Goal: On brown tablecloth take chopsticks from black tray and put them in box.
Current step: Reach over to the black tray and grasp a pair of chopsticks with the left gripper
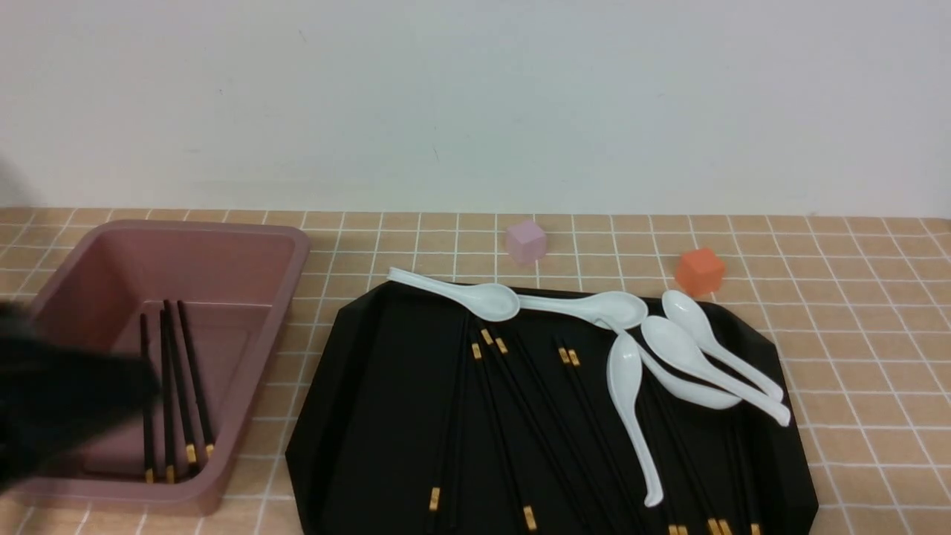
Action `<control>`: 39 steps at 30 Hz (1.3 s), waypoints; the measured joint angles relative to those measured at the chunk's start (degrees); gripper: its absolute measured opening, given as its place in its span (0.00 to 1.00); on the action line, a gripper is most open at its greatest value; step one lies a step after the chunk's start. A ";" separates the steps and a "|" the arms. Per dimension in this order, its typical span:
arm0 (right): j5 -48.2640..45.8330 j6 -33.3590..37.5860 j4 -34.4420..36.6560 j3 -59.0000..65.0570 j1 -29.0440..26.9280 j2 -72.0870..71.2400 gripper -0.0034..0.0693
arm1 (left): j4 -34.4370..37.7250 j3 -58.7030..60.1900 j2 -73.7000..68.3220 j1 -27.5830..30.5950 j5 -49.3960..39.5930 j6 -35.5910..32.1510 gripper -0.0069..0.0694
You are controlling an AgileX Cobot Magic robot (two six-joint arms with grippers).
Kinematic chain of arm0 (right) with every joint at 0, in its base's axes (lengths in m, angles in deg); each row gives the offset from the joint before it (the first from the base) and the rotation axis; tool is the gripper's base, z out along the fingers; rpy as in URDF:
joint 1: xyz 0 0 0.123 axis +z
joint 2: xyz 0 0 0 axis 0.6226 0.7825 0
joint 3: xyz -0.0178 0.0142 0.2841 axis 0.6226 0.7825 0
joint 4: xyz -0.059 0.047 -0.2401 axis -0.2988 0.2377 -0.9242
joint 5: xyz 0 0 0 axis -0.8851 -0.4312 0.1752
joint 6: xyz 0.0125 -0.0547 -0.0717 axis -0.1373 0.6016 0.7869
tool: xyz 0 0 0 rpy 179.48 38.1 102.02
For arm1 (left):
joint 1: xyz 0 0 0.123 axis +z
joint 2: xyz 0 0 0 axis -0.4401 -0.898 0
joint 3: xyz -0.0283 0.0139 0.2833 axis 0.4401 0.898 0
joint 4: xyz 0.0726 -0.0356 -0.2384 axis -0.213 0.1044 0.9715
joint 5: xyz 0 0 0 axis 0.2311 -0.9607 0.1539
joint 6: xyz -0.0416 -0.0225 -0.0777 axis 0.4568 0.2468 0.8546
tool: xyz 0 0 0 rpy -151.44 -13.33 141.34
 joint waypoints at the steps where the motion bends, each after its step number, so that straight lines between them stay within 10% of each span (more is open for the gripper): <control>1: 0.00 0.00 0.00 0.00 0.00 0.00 0.38 | -1.43 -0.99 -3.21 0.00 -2.75 -1.41 0.07; 10: 0.00 0.00 0.00 0.00 0.00 0.00 0.38 | 0.65 -7.69 -38.41 -4.68 -8.15 -10.81 0.07; 21: 0.00 0.00 0.00 0.00 0.00 0.00 0.38 | -16.33 -24.38 -56.42 -24.02 -3.51 12.23 0.09; 39: 0.00 0.00 0.00 0.00 0.00 0.00 0.38 | -33.07 -30.98 -65.93 -29.70 5.99 31.22 0.64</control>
